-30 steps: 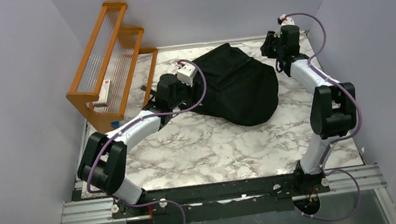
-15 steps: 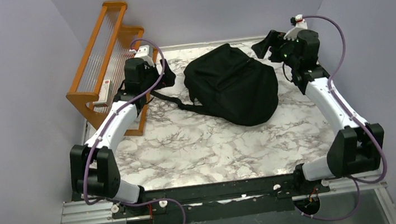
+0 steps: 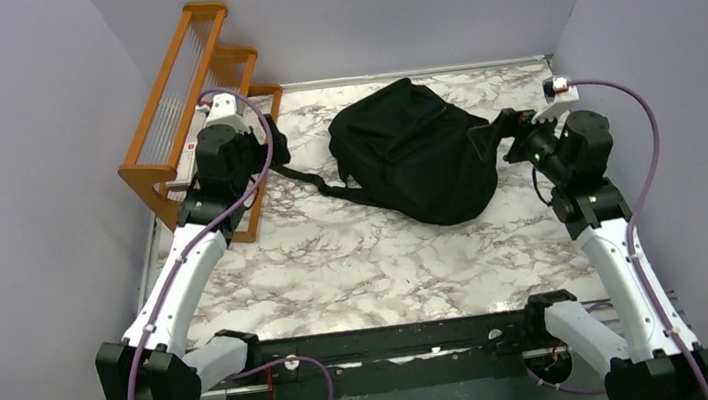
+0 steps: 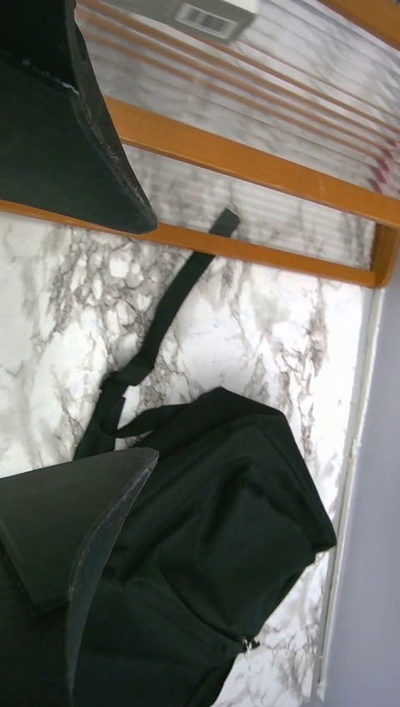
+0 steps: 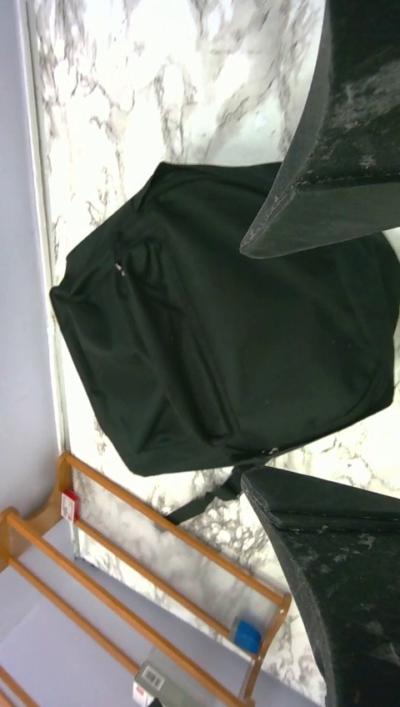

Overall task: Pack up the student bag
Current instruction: Reset both arms

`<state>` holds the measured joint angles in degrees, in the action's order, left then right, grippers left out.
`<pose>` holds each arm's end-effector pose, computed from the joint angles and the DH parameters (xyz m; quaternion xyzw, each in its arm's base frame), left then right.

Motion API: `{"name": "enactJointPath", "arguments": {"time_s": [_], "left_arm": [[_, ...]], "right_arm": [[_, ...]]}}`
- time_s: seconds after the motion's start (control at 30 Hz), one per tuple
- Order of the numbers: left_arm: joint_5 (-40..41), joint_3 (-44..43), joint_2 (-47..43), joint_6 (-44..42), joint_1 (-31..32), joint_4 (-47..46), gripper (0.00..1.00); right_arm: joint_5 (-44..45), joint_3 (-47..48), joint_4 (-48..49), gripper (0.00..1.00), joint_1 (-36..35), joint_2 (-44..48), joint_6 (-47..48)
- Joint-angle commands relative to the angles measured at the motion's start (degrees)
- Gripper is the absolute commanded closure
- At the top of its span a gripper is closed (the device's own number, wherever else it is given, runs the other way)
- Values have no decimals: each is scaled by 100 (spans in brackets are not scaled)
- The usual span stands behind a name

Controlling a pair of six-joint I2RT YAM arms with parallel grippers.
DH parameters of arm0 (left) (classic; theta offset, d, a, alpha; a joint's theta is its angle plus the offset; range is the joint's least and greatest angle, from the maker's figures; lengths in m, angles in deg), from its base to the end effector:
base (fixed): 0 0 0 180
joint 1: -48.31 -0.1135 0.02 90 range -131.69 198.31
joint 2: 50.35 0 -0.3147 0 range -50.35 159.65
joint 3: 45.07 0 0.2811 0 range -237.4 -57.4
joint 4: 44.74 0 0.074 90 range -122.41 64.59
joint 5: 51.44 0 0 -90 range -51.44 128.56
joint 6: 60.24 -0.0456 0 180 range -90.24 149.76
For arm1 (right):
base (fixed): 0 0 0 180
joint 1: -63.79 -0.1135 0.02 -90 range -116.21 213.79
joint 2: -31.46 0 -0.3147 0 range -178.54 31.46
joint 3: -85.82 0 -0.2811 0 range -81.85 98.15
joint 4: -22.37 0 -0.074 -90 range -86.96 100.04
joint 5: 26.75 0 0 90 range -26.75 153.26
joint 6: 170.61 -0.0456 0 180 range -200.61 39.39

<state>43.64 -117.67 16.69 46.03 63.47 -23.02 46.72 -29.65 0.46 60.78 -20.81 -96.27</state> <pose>0.2826 -0.0724 0.3973 -0.0344 0.7984 -0.1284 0.5873 0.2172 0.0244 0.4024 -0.0089 0.7618 0.2119 0.6122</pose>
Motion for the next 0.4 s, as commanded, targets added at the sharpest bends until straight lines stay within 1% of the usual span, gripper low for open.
{"name": "enactJointPath", "arguments": {"time_s": [0.0,0.13,0.23,0.37], "left_arm": [[520,669,-479,323,-2,-139,1],[546,1040,-787,359,0,-313,1],[563,1224,-949,340,2,-386,1],[573,1212,-959,258,-2,-431,1]], "right_arm": [[484,-354,-251,0,-7,437,212],[511,-571,-94,0,-7,651,151],[490,-578,-87,0,-7,646,162],[433,-630,55,0,-7,644,152]]}}
